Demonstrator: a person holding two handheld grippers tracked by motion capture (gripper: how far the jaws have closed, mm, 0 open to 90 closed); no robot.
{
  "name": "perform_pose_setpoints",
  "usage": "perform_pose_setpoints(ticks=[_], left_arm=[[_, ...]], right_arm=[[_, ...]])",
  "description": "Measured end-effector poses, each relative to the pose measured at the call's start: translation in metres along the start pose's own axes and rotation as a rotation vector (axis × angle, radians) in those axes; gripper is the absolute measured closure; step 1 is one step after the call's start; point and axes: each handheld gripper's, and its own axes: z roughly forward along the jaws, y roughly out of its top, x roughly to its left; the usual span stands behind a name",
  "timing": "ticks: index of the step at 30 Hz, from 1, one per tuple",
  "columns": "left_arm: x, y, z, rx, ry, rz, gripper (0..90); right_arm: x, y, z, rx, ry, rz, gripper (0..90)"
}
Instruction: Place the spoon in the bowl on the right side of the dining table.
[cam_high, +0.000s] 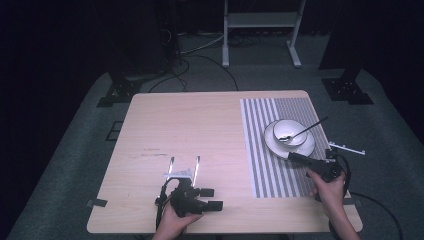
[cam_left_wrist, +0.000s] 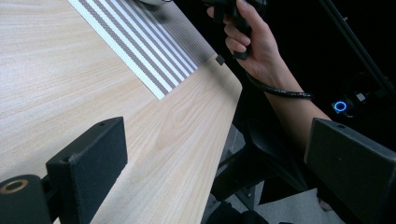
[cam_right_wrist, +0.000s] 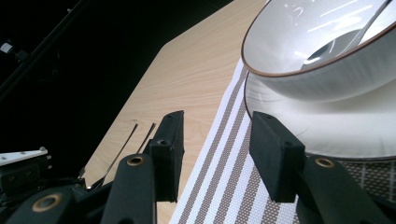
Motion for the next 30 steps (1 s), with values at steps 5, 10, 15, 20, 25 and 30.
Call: perform_pose_setpoints(ticks=[5,10,15,20,25,30], left_arm=[[0.0,0.0,-0.001,-0.002,0.001,0.0,4.5],[0.0,-0.001,0.001,0.003,0.0,-0.001,4.5],[0.0,-0.001,0.001,0.003,0.0,0.0,4.5],[0.0,0.0,0.0,-0.001,0.002,0.0,4.5],[0.001,-0.001,0.0,-0.002,0.002,0.0,4.5],[0.001,-0.001,-0.001,-0.002,0.002,0.0,4.5]], right_arm=[[0.001,-0.006,0.002,0.006,0.008,-0.002,53.4],[0.002,-0.01,0.003,0.01,0.01,-0.004,53.3],[0.003,-0.014,0.001,0.001,0.016,-0.004,53.3],[0.005,-0.017,0.001,0.002,0.019,-0.005,53.3],[0.006,-0.021,0.001,0.002,0.026,-0.006,52.6],[0.009,-0.027,0.001,-0.001,0.036,-0.011,52.2]])
